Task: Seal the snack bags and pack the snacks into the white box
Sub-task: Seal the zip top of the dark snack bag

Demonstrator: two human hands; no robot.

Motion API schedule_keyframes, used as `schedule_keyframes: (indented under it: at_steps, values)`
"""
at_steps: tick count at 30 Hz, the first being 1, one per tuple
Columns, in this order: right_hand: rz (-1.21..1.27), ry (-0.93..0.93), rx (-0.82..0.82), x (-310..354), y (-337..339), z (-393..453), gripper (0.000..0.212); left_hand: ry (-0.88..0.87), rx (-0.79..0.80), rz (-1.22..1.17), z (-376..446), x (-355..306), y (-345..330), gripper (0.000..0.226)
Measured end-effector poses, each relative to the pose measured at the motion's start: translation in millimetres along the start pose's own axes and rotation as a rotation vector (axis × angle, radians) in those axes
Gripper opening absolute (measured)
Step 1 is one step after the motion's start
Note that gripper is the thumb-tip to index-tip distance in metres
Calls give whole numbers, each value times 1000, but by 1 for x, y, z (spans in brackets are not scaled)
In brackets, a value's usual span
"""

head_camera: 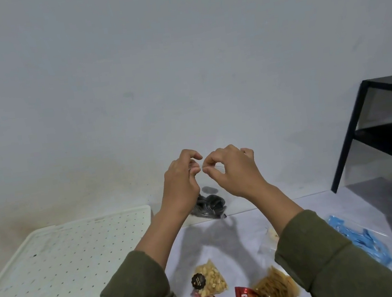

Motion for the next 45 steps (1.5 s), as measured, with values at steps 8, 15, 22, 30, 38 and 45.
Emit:
schedule_keyframes:
  at_steps: [8, 15, 22, 30, 38, 45]
  values:
    - [18, 47, -11, 5, 1, -4, 11, 13, 22, -18, -6, -2, 1, 32]
    - [8, 18, -13, 3, 3, -7, 11, 20, 14, -18, -6, 0, 5, 32]
    - [24, 59, -40, 4, 5, -6, 12, -23, 130, -13, -5, -5, 2, 29]
    - [44, 61, -58, -2, 9, -7, 8, -48, 102, 15, -1, -7, 6, 29]
    - [79, 42, -66, -10, 10, -7, 7, -40, 74, 13, 4, -6, 7, 22]
    - [101, 45, -73, -9, 12, -8, 9, -75, 120, -21, 4, -14, -1, 22]
Point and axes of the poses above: each hand's wrist, its own z-axis towards the middle knuckle, its own y-axis out of the back of the hand, x = y × z, the point moved 5 cm from there along z, towards the middle knuckle, and after that the axes turned 14 degrees about -z, right-handed, at the moved point
